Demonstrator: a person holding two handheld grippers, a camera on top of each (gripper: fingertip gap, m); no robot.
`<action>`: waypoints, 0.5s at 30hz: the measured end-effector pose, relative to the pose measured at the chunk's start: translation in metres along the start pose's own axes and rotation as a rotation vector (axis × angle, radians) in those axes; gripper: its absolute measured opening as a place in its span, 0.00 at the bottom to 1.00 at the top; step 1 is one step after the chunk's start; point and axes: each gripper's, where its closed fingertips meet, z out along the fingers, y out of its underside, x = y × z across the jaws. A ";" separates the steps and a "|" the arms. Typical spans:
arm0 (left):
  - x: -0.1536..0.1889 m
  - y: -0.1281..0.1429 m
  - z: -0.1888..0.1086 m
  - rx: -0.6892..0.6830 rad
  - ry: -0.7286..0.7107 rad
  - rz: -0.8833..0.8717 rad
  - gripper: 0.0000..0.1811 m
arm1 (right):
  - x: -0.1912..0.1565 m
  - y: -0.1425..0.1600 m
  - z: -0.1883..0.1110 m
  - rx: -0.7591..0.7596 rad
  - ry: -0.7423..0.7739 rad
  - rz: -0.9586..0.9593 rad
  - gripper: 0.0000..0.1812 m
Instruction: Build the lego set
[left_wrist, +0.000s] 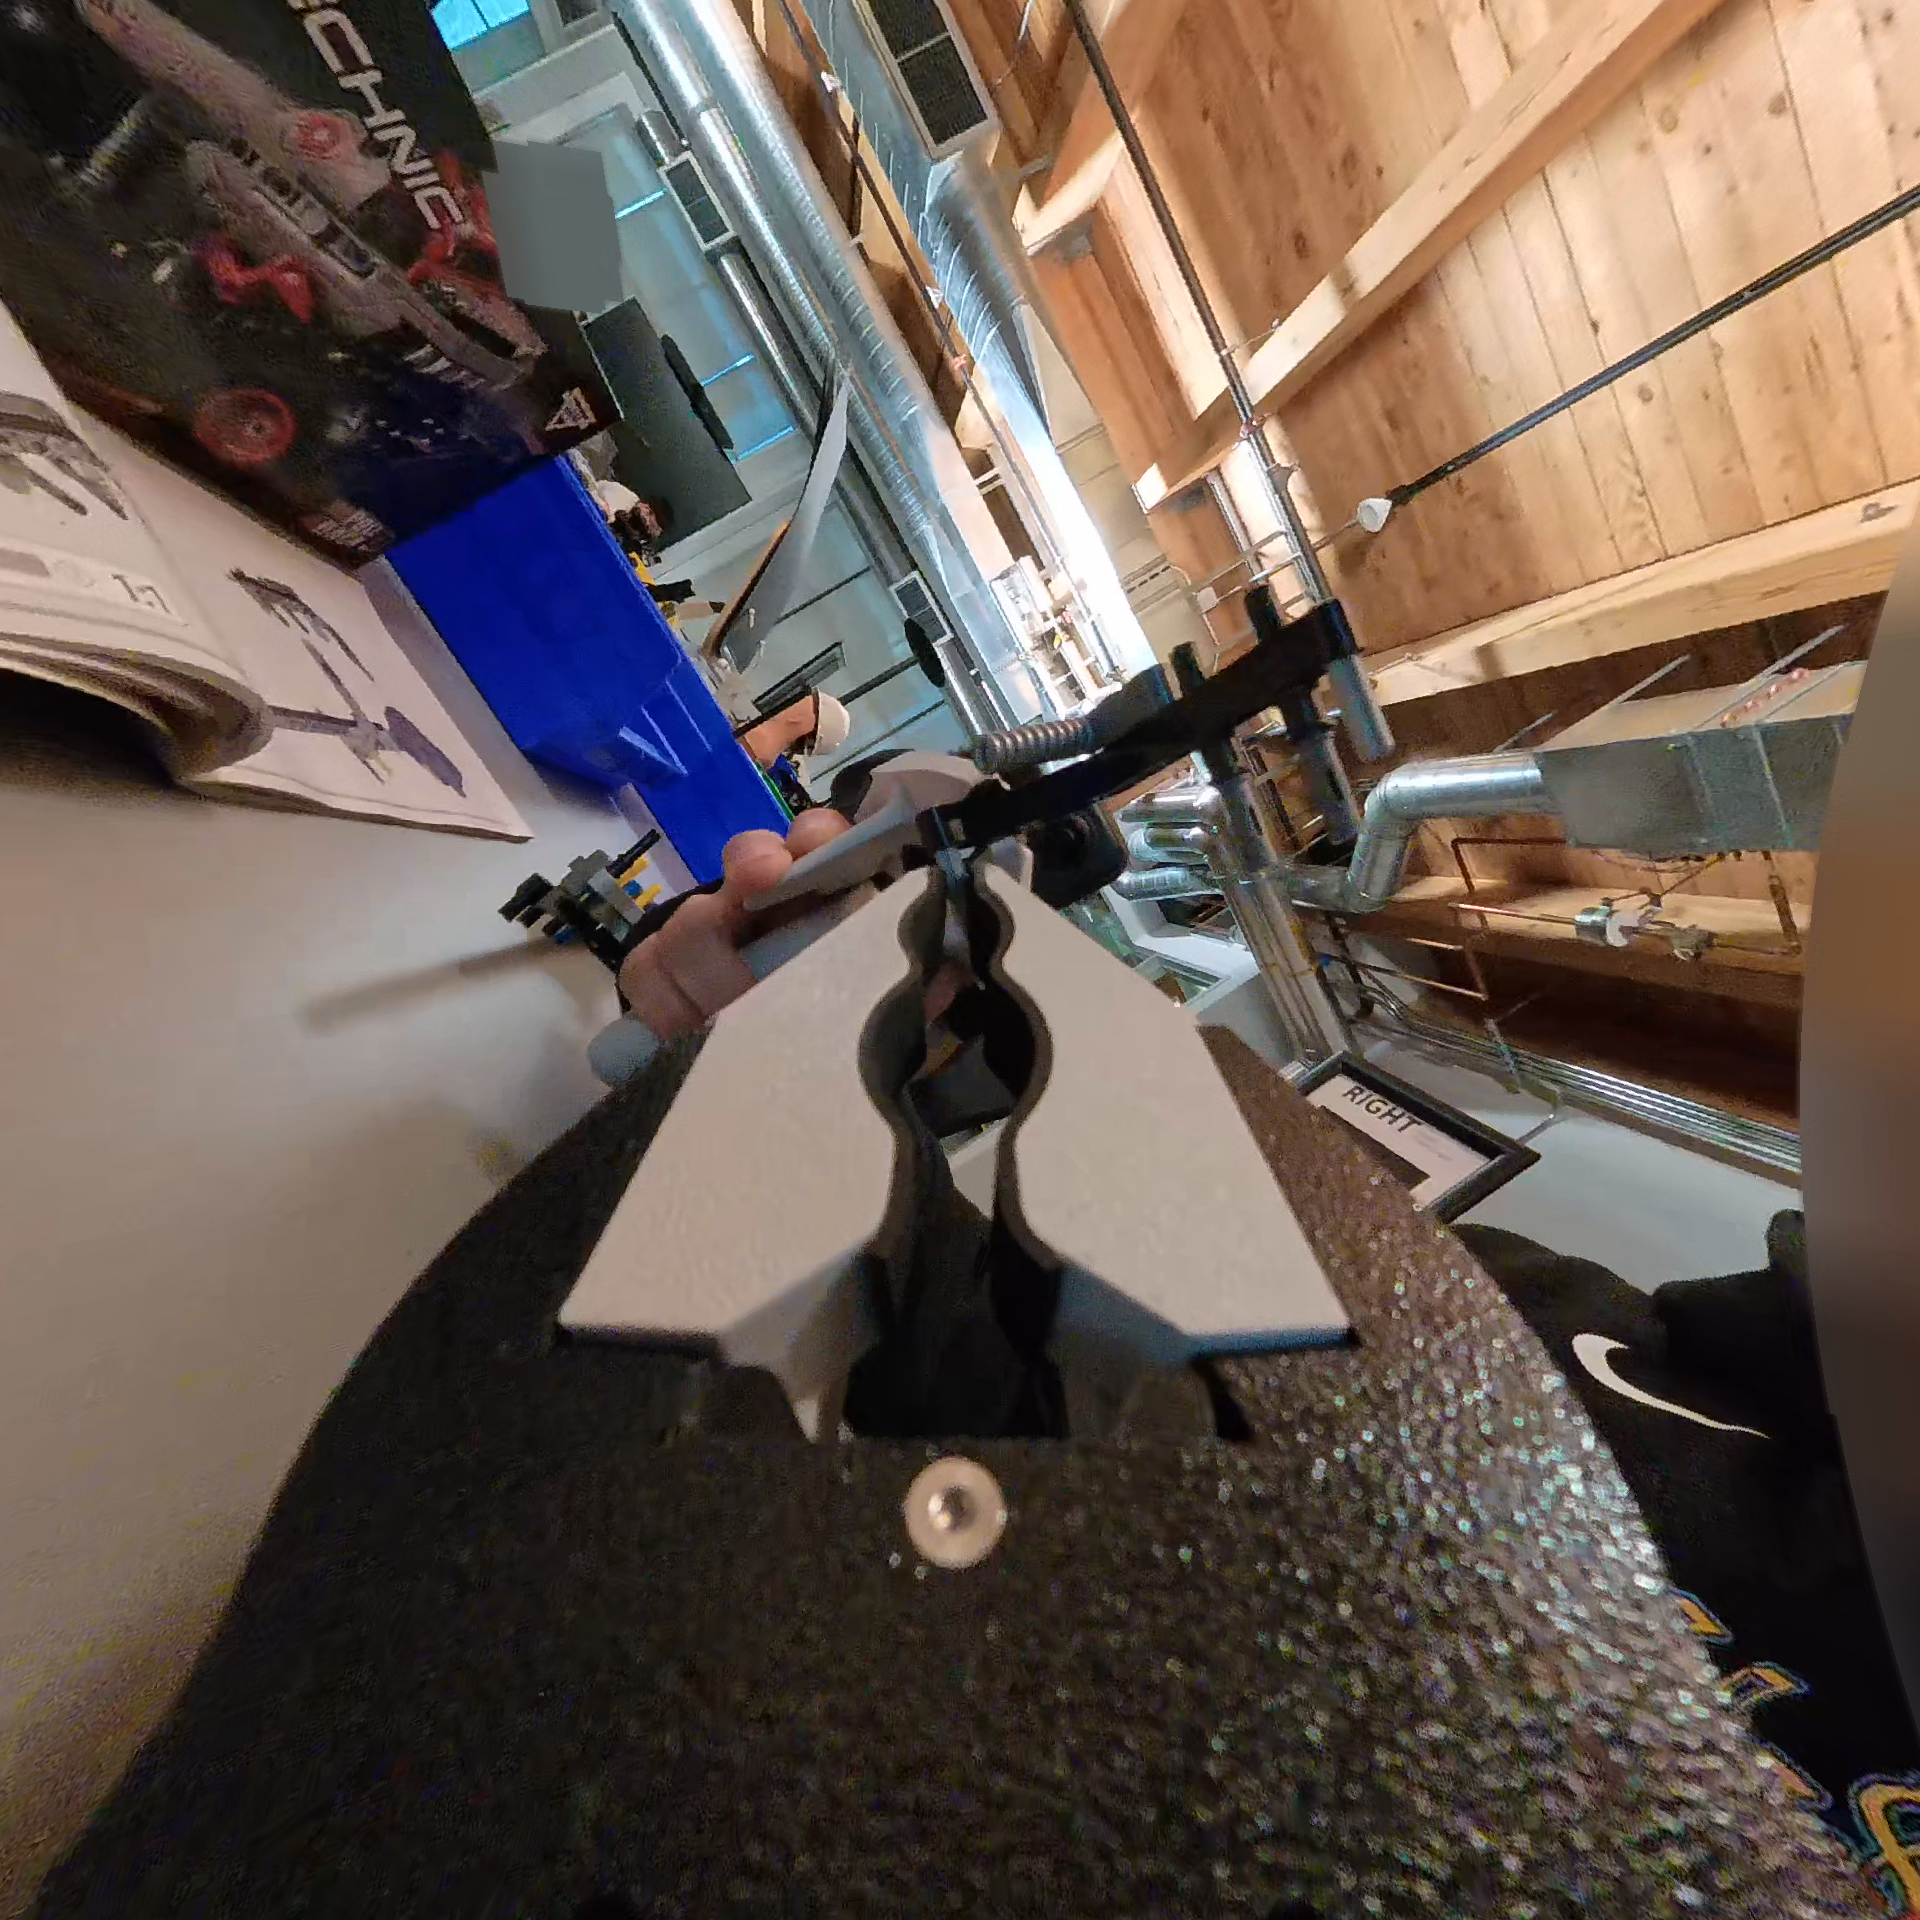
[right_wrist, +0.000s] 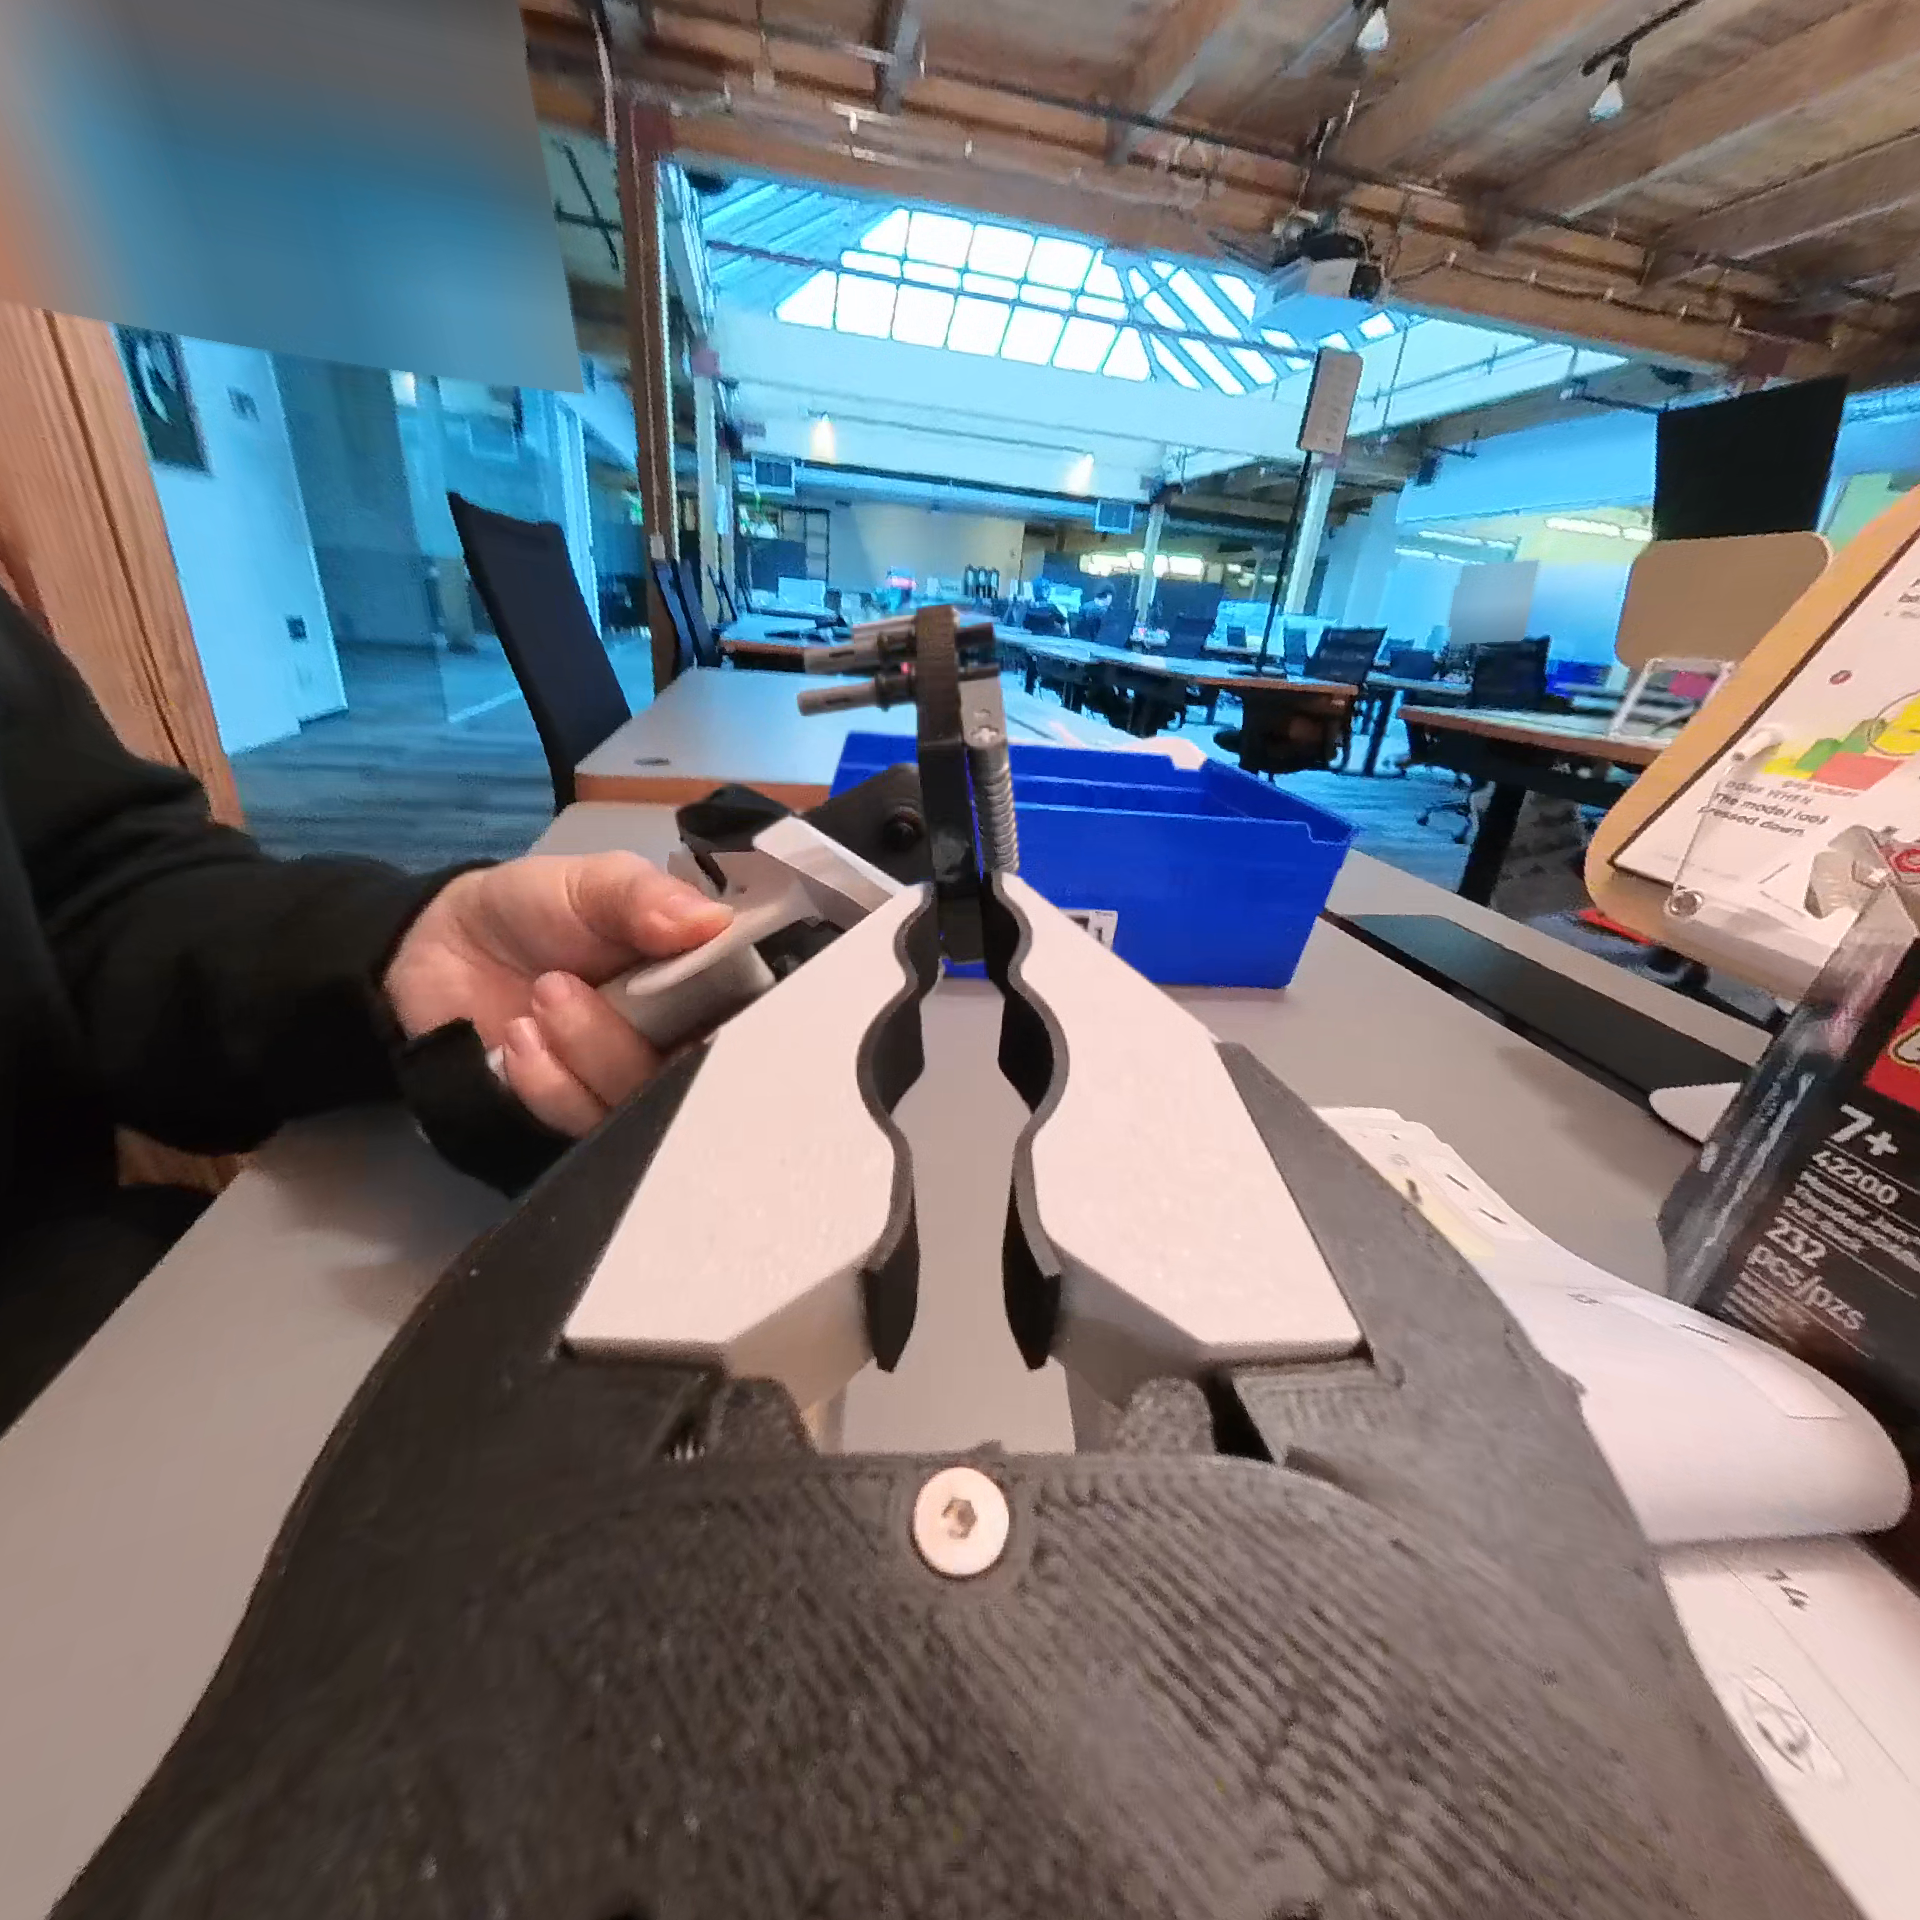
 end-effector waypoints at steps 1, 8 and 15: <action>0.002 -0.001 0.000 -0.001 0.005 0.017 0.01 | 0.000 -0.003 0.001 0.022 0.002 -0.004 0.03; 0.008 0.001 0.002 -0.001 0.049 0.126 0.01 | -0.005 -0.011 0.001 0.088 0.019 -0.125 0.04; 0.017 -0.001 -0.004 -0.050 0.043 0.479 0.01 | -0.014 -0.016 0.005 0.067 0.063 -0.302 0.05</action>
